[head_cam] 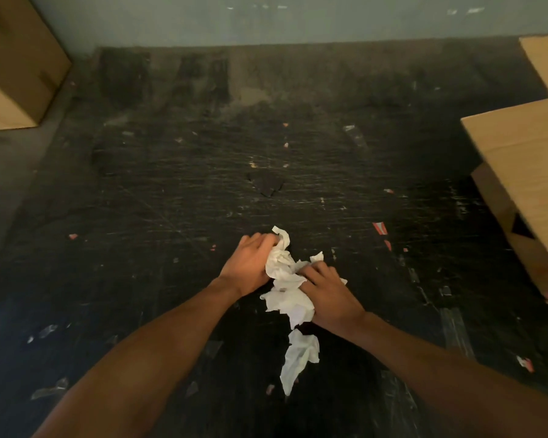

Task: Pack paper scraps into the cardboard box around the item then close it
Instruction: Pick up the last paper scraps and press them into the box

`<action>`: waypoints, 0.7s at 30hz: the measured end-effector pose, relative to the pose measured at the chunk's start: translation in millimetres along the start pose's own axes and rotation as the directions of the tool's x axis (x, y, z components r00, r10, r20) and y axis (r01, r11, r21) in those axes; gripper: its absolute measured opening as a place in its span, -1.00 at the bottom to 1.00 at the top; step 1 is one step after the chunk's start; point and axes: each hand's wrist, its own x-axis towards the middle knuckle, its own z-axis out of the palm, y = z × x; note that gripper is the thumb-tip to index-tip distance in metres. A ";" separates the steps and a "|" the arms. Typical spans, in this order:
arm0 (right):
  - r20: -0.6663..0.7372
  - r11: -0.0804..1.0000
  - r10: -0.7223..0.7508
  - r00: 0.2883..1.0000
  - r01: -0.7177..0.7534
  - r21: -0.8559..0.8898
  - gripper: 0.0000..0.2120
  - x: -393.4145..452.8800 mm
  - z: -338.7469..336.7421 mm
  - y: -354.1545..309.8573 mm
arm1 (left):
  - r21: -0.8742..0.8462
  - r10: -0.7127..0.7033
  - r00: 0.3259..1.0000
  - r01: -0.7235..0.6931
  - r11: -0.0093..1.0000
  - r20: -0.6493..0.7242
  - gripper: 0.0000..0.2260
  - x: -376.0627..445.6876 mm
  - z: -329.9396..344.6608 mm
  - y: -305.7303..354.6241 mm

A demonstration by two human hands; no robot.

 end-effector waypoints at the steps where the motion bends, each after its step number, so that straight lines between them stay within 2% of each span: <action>1: 0.022 1.000 -0.019 1.000 0.020 -0.015 -0.47 3.0 -0.8 0.5 | -0.033 -0.030 1.000 0.030 0.999 -0.001 -0.50 0.4 -0.9 1.1; 4: 0.087 0.999 -0.049 0.995 0.050 -0.011 -0.45 10.7 -10.6 6.0 | -0.115 -0.109 0.994 0.106 0.988 -0.020 -0.41 5.5 -5.3 -2.4; 7: 0.137 0.987 0.059 0.989 -0.078 0.141 -0.44 17.5 -29.3 17.5 | -0.120 -0.200 0.978 0.192 0.974 -0.052 -0.43 19.7 -18.8 -11.9; 10: 0.087 0.925 0.203 0.975 -0.220 0.310 -0.47 17.6 -50.4 30.6 | -0.112 -0.228 0.962 0.212 0.971 -0.148 -0.51 44.2 -38.9 -20.5; 13: 0.093 0.863 0.208 0.974 -0.227 0.451 -0.44 8.6 -62.3 29.4 | -0.088 -0.210 0.958 0.196 0.977 -0.194 -0.57 80.9 -54.1 -31.6; 15: 0.129 0.855 0.078 0.989 -0.133 0.501 -0.31 -2.3 -62.1 19.0 | -0.060 -0.181 0.964 0.173 0.983 -0.194 -0.58 107.2 -57.2 -38.6; 17: 0.174 0.896 -0.128 0.976 0.038 0.443 -0.22 -13.6 -56.2 7.2 | -0.026 -0.162 0.974 0.160 0.987 -0.158 -0.59 128.4 -53.1 -41.7; 19: 0.210 0.904 -0.357 0.910 0.279 0.325 -0.20 -21.0 -46.3 2.3 | 0.023 -0.165 0.982 0.168 0.986 -0.086 -0.57 142.7 -44.5 -41.8; 21: 0.293 0.853 -0.519 0.803 0.464 0.240 -0.17 -21.5 -39.4 0.2 | 0.061 -0.166 0.986 0.167 0.984 -0.027 -0.54 150.4 -35.5 -42.5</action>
